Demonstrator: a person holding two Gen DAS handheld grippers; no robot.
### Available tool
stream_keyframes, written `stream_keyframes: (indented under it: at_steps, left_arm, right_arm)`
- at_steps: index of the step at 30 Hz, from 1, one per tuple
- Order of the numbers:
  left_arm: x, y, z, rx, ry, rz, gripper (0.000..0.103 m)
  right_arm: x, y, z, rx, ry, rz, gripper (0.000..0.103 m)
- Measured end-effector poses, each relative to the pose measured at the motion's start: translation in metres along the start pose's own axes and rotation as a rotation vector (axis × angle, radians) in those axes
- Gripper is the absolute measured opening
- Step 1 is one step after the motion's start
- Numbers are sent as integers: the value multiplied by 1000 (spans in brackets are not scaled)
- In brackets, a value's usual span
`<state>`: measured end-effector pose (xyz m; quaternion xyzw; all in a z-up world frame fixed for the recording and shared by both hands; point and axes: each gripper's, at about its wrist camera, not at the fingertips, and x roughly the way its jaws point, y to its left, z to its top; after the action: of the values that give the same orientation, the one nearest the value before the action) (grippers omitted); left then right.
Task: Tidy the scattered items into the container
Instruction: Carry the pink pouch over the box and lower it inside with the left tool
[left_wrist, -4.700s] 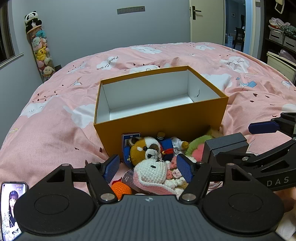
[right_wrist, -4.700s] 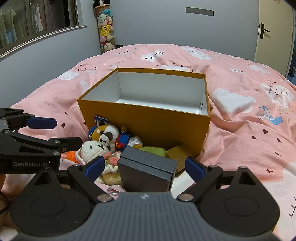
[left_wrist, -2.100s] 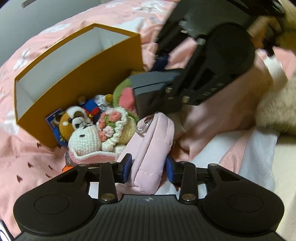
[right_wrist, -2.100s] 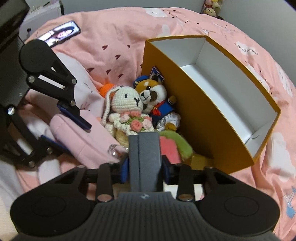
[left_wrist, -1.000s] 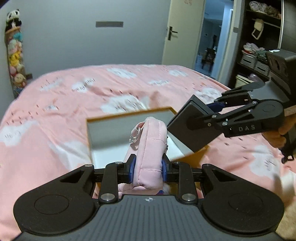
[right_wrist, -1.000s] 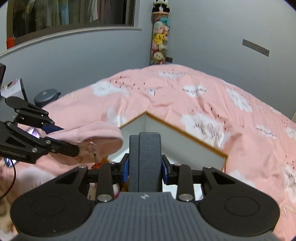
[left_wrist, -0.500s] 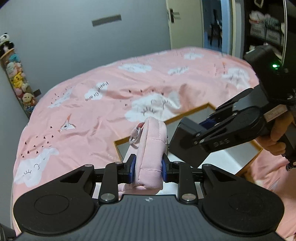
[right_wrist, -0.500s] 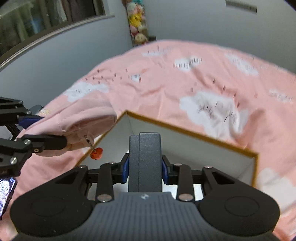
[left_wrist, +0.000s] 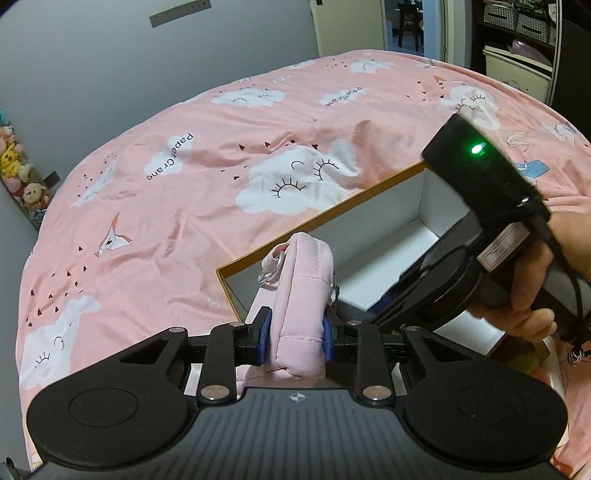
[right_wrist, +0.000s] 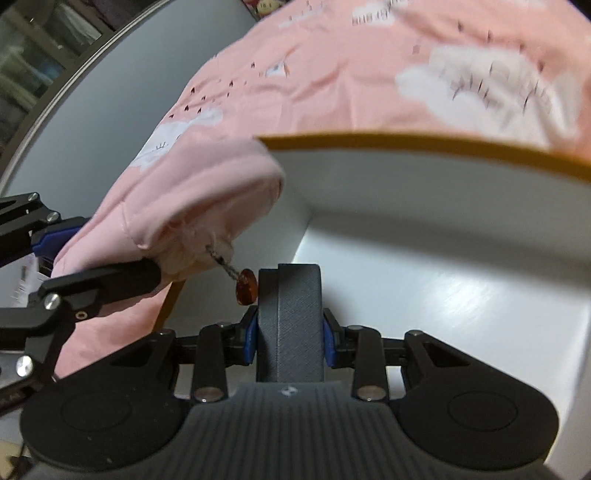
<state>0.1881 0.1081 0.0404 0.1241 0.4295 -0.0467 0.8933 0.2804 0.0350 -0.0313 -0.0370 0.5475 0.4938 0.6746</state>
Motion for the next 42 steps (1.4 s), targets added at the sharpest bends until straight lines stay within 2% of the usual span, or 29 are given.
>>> stream_keyframes:
  at_steps: [3,6,10,16,23,26,28,32,37,42]
  left_arm:
    - [2,-1,2,19,7,-2,31]
    - [4,-2,4,27,7,-5,31]
    - [6,-4,6,34,-1,-13,31]
    - [10,-10,7,44,-7,-39,31]
    - [17,-13,9,49,0,-73,31]
    - [19,-15,9,55,7,-76,32]
    - [19,-16,9,52,13,-75,31]
    - [19,-16,9,42,30,-75,31]
    - [17,-21,4,69,36,-76,31]
    - [21,-28,-4,119,30,-69,32]
  right_arm:
    - [11,-8,0,41,54,20,37]
    - [21,-18,-2,62,104,-8,37]
    - [25,-27,-4,95,146,22,38]
    - [20,-32,-3,87,170,-45,50]
    - [21,-41,-5,57,235,-104,52]
    - [21,-45,-2,80,252,-85,50]
    - [23,-46,-2,112,259,-63,42]
    - [31,-38,-4,161,253,-15,33]
    - [39,-25,-2,183,248,29,12]
    - [48,-24,-1,149,292,49,12]
